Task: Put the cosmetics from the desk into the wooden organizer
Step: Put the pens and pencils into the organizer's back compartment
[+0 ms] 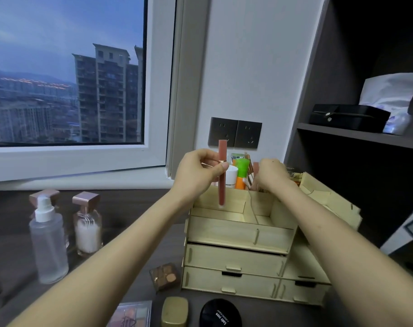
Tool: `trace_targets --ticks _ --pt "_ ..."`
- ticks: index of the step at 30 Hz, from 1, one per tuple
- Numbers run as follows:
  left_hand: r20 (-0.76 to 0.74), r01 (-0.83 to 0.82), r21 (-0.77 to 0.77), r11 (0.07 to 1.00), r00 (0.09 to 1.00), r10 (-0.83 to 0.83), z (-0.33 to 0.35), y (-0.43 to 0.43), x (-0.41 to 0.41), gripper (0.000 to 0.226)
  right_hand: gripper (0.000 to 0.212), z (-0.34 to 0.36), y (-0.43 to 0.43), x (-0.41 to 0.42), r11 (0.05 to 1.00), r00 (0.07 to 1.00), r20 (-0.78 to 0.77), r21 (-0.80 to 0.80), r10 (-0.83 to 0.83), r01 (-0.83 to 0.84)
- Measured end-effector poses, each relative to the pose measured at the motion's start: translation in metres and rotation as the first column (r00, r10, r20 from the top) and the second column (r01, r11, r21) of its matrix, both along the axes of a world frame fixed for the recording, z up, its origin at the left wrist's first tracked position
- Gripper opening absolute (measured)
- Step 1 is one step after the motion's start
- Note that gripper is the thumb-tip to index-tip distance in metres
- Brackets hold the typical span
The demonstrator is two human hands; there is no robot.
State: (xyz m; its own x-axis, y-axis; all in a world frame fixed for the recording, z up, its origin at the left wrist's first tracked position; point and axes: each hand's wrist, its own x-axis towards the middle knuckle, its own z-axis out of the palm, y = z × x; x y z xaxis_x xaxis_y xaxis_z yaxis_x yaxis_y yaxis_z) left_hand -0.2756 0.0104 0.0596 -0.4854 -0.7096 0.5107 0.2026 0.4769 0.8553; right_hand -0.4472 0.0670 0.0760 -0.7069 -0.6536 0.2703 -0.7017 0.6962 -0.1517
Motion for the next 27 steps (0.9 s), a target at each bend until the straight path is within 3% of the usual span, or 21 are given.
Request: trace_targets --ticks 2,4,5,6,8,9,11,15,18,20,24,27 --pt "0.006 0.002 -0.005 1.0 1.0 -0.002 0.0 0.0 -0.001 0.014 0.024 0.006 0.004 0.003 0.999 0.991 -0.13 0.035 -0.021 0.026" --pt "0.013 0.005 -0.012 1.0 1.0 -0.005 0.001 0.0 -0.002 0.017 0.024 0.012 0.01 0.012 0.997 0.958 -0.286 -0.082 -0.012 -0.012" --pt "0.014 0.006 -0.017 1.0 1.0 -0.006 0.002 0.0 -0.002 0.019 0.028 0.016 0.013 0.019 0.975 0.963 -0.265 -0.199 0.048 -0.103" --pt "0.016 0.003 -0.026 1.0 1.0 -0.003 0.003 0.001 -0.003 0.02 0.035 0.019 0.018 0.028 0.919 0.973 -0.151 -0.331 0.173 -0.214" --pt "0.02 -0.018 -0.057 0.998 1.0 0.019 0.005 0.002 -0.005 0.021 0.041 0.026 0.029 0.049 0.756 0.844 0.156 -0.549 0.513 -0.357" --pt "0.018 -0.04 -0.082 0.996 0.999 0.042 0.006 0.003 -0.006 0.021 0.037 0.028 0.035 0.057 0.712 0.772 0.221 -0.592 0.596 -0.379" --pt "0.022 -0.093 -0.167 0.982 0.995 0.098 0.007 0.006 -0.011 0.018 0.024 0.026 0.042 0.062 0.675 0.743 0.194 -0.605 0.64 -0.423" --pt "0.068 -0.11 -0.311 0.944 0.988 0.137 0.01 0.013 -0.024 0.023 0.02 0.027 0.038 0.051 0.711 0.833 0.041 -0.547 0.551 -0.443" --pt "0.071 -0.073 -0.303 0.95 0.993 0.099 0.01 0.011 -0.025 0.038 0.017 0.037 0.037 0.02 0.698 0.909 0.003 -0.641 0.418 -0.319" --pt "0.07 -0.101 -0.316 0.943 0.989 0.129 0.007 0.004 -0.02 0.036 0.014 0.04 0.036 -0.006 0.702 0.953 -0.021 -0.672 0.301 -0.236" --pt "0.048 -0.167 -0.251 0.953 0.982 0.184 -0.003 -0.01 -0.007 0.027 0.016 0.025 0.028 -0.038 0.821 0.977 -0.003 -0.541 0.215 -0.182" --pt "0.054 -0.19 -0.244 0.951 0.976 0.209 -0.009 -0.018 0.002 0.028 0.017 0.015 0.02 -0.044 0.849 0.978 0.006 -0.497 0.207 -0.177"
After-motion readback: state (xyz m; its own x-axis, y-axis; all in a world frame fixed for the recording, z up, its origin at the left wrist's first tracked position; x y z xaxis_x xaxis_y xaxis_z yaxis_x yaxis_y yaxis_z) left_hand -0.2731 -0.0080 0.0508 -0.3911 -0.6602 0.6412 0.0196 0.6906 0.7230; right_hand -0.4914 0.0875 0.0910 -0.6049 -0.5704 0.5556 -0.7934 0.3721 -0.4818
